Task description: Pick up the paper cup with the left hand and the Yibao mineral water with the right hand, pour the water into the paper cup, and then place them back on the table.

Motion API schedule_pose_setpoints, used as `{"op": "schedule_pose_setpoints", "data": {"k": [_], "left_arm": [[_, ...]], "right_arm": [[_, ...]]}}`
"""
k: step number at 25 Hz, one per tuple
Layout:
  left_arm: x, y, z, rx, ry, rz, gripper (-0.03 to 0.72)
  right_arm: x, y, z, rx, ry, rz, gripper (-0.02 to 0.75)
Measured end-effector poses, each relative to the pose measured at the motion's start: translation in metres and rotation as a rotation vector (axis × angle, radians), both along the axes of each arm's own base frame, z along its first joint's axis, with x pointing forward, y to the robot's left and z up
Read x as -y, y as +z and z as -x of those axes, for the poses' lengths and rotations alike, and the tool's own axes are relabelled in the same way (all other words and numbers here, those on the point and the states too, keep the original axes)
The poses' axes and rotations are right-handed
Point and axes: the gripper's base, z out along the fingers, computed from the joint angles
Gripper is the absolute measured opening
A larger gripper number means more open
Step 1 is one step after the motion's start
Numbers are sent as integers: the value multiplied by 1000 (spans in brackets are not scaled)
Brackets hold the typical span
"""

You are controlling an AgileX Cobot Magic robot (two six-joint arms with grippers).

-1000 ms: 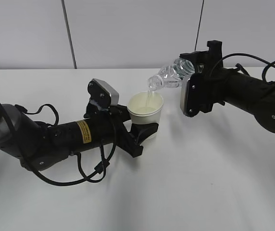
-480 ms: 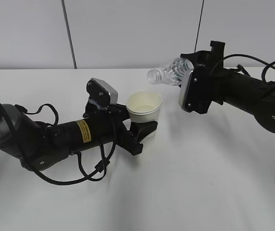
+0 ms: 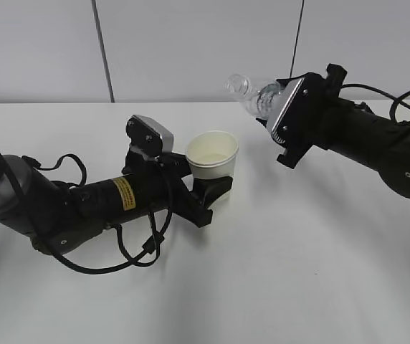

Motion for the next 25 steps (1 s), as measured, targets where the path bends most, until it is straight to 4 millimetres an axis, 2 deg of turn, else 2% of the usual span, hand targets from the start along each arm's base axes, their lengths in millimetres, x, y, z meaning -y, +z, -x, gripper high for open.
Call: {"op": "schedule_pose_setpoints", "data": {"k": [13,25], "left_arm": [[-5,2,-7,-1,101,25,440],[-11,2,-14,0,201,31,440]], "right_arm": [[0,0,0,-207,-88,-453,502],[1,-7,6,-309,-132,-607,502]]}}
